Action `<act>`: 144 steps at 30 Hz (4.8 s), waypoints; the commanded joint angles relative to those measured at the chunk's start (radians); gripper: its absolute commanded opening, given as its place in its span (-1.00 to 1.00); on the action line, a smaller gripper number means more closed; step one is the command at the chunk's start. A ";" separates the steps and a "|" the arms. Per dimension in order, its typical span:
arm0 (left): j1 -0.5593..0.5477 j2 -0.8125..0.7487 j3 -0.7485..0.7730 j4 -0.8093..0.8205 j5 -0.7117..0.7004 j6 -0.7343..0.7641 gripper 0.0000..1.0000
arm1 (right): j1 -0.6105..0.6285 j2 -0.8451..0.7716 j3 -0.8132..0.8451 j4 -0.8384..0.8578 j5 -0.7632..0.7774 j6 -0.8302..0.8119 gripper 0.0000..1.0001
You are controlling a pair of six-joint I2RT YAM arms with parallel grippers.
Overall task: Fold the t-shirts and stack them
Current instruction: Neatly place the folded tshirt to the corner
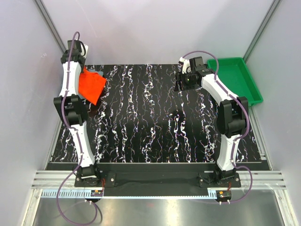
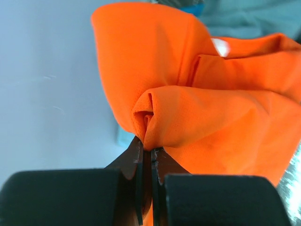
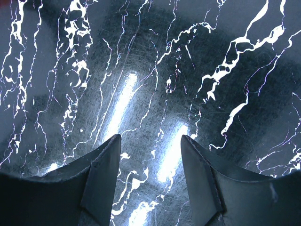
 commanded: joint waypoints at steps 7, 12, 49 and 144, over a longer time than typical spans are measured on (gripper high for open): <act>0.017 0.032 0.073 0.162 -0.182 0.084 -1.00 | 0.006 -0.035 0.025 0.022 -0.010 0.005 0.22; 0.042 0.055 0.085 0.165 -0.223 0.079 -1.00 | 0.004 -0.027 0.026 0.021 -0.008 0.005 0.22; 0.069 0.294 0.030 0.254 -0.421 0.121 0.08 | 0.047 -0.055 -0.014 -0.001 0.017 -0.037 0.24; -0.251 0.190 -0.073 0.188 -0.221 0.056 -0.15 | -0.010 -0.030 -0.015 0.022 -0.069 0.054 0.24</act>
